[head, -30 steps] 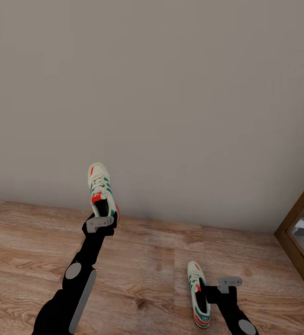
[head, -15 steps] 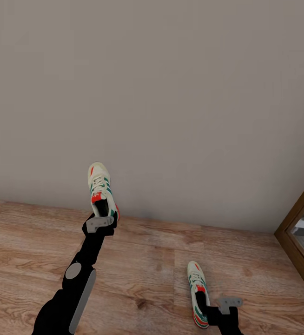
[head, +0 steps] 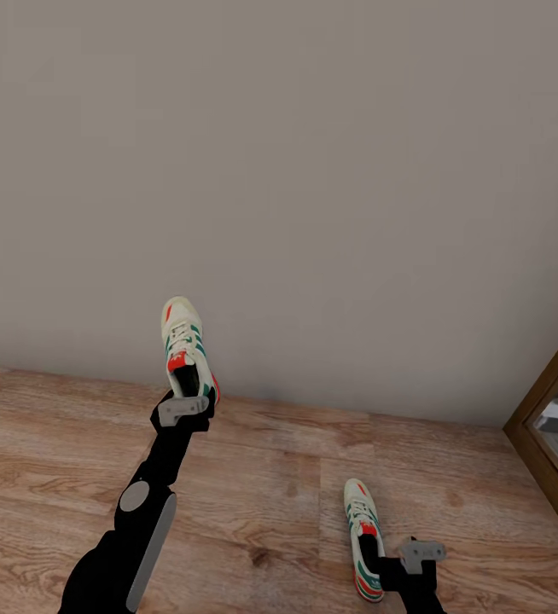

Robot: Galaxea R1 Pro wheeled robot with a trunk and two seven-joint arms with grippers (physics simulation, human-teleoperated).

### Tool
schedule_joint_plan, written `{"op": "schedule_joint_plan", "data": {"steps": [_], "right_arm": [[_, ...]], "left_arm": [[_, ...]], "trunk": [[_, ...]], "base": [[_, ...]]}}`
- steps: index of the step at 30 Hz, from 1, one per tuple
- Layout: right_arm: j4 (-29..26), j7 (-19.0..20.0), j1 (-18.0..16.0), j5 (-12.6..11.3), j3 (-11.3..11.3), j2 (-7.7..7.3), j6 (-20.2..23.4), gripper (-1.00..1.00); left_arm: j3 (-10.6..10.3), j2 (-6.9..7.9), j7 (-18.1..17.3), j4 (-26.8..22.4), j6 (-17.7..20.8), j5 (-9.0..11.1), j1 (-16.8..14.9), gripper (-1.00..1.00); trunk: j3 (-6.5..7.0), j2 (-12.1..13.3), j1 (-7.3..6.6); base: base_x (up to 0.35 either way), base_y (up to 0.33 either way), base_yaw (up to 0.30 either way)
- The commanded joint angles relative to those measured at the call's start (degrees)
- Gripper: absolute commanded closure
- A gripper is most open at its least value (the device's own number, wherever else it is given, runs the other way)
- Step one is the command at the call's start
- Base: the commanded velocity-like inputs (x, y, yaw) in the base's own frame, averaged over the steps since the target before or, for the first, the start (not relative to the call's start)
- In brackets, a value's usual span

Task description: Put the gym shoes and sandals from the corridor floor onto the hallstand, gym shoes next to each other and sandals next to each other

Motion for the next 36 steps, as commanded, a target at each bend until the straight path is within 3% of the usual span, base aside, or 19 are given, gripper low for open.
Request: {"op": "schedule_joint_plan", "data": {"steps": [1,11,32,36], "right_arm": [[0.01,-0.01,-0.02,0.13,-0.04,0.01,-0.17,-1.0],[-0.17,-0.09,-0.02,0.13,-0.04,0.03,-0.19,-1.0],[0.23,-0.08,-0.06,-0.06,-0.04,0.03,-0.19,-1.0],[0.26,-0.04,-1.4,-0.05,-0.04,0.03,-0.19,-1.0]], "left_arm": [[-0.11,0.02,0.42,0.0,-0.08,0.29,-0.02,1.0],[-0.11,0.02,0.49,-0.01,-0.08,0.28,-0.02,1.0],[-0.11,0.02,0.47,-0.01,-0.08,0.36,-0.02,1.0],[-0.37,0.02,0.48,-0.01,-0.08,0.37,-0.02,1.0]], "trunk": [[-0.05,-0.02,-0.01],[-2.44,-0.15,0.25],[-8.99,-0.43,0.79],[-10.25,-0.49,0.89]], "base": [[0.0,0.0,0.0],[0.0,0.0,0.0],[0.0,0.0,0.0],[0.0,0.0,0.0]]}}
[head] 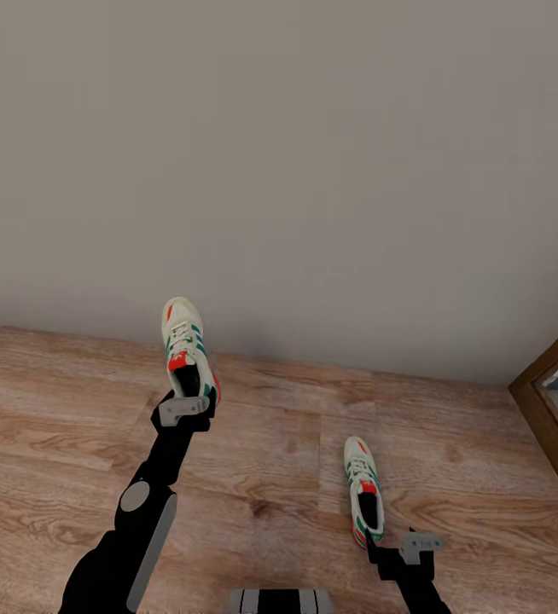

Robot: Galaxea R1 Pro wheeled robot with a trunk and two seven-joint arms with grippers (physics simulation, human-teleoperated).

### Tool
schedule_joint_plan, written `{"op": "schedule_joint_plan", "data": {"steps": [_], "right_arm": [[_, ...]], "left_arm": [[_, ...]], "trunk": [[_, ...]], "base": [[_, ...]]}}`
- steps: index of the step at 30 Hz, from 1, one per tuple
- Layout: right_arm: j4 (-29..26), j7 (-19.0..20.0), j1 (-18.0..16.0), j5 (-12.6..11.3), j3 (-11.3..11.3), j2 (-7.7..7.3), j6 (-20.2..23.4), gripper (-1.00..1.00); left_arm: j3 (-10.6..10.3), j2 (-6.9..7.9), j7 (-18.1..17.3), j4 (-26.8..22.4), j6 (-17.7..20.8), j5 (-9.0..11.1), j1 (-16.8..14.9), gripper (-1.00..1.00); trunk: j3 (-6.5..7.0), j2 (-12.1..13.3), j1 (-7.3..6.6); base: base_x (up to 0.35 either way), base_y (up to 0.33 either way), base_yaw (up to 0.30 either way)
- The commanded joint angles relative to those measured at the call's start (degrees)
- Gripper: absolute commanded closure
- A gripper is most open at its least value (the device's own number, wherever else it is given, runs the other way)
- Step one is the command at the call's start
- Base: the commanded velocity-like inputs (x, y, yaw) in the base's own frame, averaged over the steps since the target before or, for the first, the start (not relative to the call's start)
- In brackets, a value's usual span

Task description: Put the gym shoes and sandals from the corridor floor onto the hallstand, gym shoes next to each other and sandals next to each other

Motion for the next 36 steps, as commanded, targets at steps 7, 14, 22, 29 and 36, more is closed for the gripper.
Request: {"op": "schedule_joint_plan", "data": {"steps": [7,14,22,29,36], "right_arm": [[0.03,0.0,-3.77,0.13,-0.04,0.0,-0.16,-1.0],[-0.09,-0.06,-3.93,0.19,-0.04,0.09,-0.16,-1.0],[0.03,-0.07,-3.95,0.13,-0.04,0.12,-0.15,-1.0],[0.08,-0.07,-3.96,0.11,-0.04,0.1,-0.16,-1.0],[0.0,-0.07,-3.96,0.11,-0.04,0.06,-0.16,-1.0]], "left_arm": [[-0.55,0.09,0.4,-0.01,-0.08,0.29,-0.02,1.0],[-0.57,0.11,0.41,-0.01,-0.08,0.29,-0.02,1.0],[-0.57,0.11,0.41,-0.01,-0.07,0.29,-0.02,1.0],[-0.57,0.1,0.41,-0.01,-0.05,0.25,-0.02,1.0],[-0.57,0.11,0.41,-0.01,0.0,0.25,-0.02,1.0]], "trunk": [[-2.25,-0.11,0.17],[-2.53,-0.11,0.17],[-2.55,-0.11,0.17],[-2.88,-0.11,0.17],[-5.02,-0.21,0.35]], "base": [[0.0,0.0,0.0],[0.0,0.0,0.0],[0.0,0.0,0.0],[0.0,0.0,0.042],[0.0,0.0,0.086]]}}
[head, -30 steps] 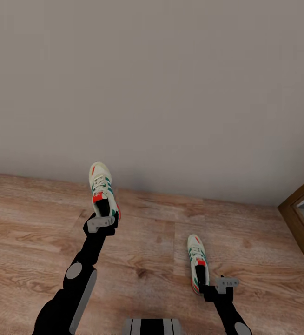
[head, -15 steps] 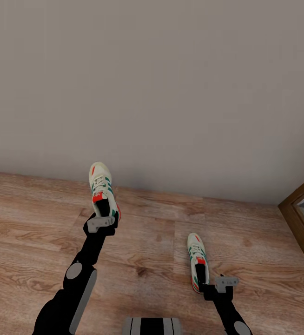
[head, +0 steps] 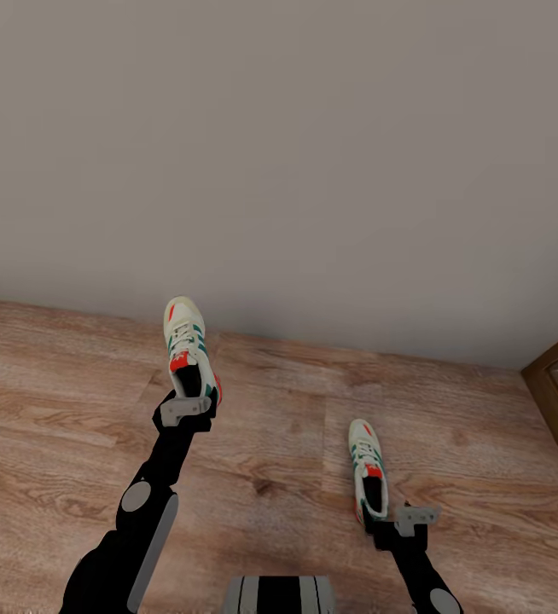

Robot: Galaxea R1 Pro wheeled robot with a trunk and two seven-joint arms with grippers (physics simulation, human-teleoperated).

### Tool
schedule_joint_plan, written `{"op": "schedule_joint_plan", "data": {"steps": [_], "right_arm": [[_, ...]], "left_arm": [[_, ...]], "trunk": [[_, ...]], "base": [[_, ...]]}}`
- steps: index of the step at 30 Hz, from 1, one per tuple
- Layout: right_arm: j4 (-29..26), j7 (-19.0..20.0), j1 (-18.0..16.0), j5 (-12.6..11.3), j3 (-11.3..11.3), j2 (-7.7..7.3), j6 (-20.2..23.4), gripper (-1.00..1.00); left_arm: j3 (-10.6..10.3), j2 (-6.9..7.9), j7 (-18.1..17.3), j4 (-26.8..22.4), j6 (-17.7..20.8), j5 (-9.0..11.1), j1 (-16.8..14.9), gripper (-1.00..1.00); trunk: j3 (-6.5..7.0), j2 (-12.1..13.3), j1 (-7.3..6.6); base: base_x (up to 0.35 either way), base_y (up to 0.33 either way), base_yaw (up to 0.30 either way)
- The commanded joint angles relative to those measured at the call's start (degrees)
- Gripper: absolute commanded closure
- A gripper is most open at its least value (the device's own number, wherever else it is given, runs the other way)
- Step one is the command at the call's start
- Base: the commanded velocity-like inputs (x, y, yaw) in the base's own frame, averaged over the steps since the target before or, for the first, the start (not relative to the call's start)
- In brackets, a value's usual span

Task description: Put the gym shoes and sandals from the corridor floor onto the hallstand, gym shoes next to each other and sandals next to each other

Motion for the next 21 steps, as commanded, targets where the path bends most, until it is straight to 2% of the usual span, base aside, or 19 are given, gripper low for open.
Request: {"op": "schedule_joint_plan", "data": {"steps": [1,21], "right_arm": [[0.02,-0.02,0.0,0.11,-0.03,-0.01,-0.16,-1.0],[0.01,-0.02,0.01,0.11,-0.03,-0.05,-0.16,-1.0]], "left_arm": [[-0.12,0.02,0.4,-0.01,-0.07,0.28,-0.03,1.0],[-0.11,0.02,0.4,-0.01,-0.07,0.27,-0.03,1.0]], "trunk": [[-0.35,-0.03,0.01],[-6.65,-0.3,0.53]], "base": [[0.0,0.0,0.091],[0.0,0.0,0.014]]}}
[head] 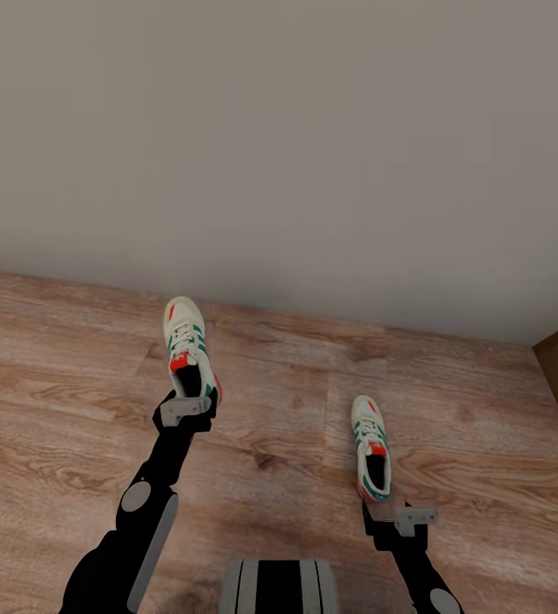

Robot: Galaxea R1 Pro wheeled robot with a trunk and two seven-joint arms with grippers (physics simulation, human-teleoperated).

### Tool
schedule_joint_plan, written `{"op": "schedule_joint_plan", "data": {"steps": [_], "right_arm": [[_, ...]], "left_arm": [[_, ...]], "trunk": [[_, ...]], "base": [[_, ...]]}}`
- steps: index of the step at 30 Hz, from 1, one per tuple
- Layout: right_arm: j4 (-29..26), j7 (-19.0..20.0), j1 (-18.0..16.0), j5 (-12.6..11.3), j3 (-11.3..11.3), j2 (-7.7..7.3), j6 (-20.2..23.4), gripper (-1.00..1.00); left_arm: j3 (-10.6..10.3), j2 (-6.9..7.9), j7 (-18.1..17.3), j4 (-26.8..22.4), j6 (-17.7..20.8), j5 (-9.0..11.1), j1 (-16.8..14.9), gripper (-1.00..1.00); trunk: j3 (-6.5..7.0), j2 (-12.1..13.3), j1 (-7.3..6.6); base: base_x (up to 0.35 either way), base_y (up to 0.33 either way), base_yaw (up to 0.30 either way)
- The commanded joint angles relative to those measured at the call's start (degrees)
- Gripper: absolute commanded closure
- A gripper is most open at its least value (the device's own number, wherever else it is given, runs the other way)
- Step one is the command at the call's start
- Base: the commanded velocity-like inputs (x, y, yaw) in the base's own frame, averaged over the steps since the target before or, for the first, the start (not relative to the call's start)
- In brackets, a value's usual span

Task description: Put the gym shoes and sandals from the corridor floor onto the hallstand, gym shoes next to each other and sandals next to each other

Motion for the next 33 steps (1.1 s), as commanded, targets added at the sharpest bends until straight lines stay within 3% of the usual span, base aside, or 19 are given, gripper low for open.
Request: {"op": "schedule_joint_plan", "data": {"steps": [1,17,33], "right_arm": [[0.03,-0.02,-0.02,0.11,-0.03,0.0,-0.16,-1.0],[0.03,-0.02,-0.03,0.11,-0.03,0.01,-0.16,-1.0],[0.03,-0.02,-0.03,0.11,-0.03,0.08,-0.16,-1.0]], "left_arm": [[-0.12,0.02,0.4,-0.01,-0.07,0.28,-0.02,1.0],[0.11,0.1,0.4,-0.59,-0.07,0.25,-0.02,1.0],[0.06,0.11,0.4,-1.48,-0.11,0.17,-0.02,1.0]], "trunk": [[-0.36,-0.03,0.01],[-5.42,-0.24,0.43],[-6.02,-0.24,0.43]], "base": [[0.0,0.0,0.0],[0.0,0.0,0.0],[0.0,0.0,0.0]]}}
